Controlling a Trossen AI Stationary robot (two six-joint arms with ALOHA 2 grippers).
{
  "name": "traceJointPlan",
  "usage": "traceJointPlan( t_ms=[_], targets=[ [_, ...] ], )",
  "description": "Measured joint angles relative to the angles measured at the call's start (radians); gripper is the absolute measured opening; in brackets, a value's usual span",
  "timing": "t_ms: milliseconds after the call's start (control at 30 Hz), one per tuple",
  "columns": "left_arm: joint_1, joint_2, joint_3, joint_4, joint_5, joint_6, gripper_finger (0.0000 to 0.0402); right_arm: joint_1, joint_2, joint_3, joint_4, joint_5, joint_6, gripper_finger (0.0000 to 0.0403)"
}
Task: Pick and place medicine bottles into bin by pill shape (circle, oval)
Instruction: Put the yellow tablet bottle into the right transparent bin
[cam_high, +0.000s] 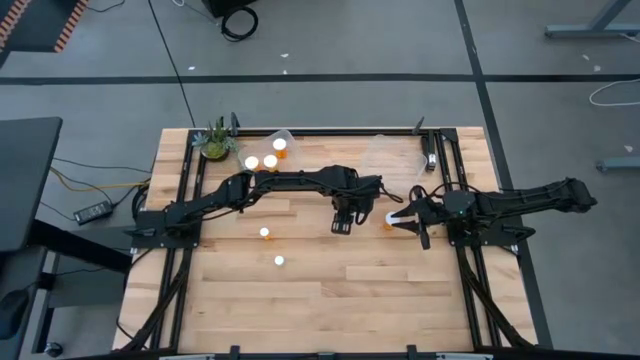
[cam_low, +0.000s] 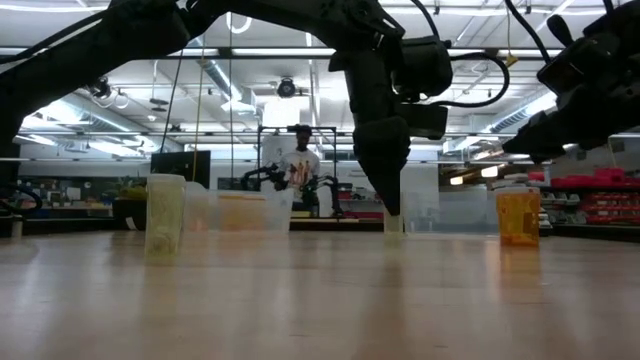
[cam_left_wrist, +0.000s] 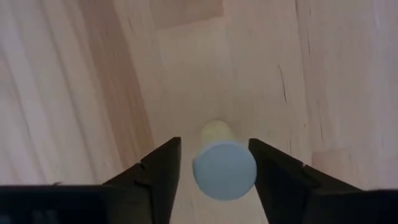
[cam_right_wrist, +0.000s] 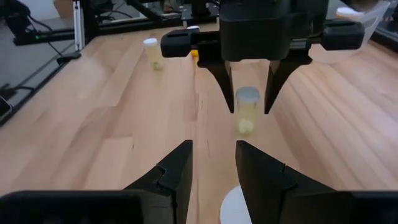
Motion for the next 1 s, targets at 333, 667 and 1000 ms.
traceJointPlan(
  t_ms=[333,667,1000],
  targets=[
    [0.008,-0.021,0.007,-0.024,-0.011,0.008,0.0255,0.0,0.0,0.0,-0.001,0.0,0.099,0.0129],
    [0.019,-0.1,0.007,-0.056,-0.026,-0.001,0.0261,-0.003,0.001,0.034,-0.01,0.062,0.17,0.0129],
    [0.004,-0.13,-0.043,-0.089,-0.027,-0.085,0.0247,-0.002,0.032,0.184,-0.144,0.147,0.176,0.0129]
  ],
)
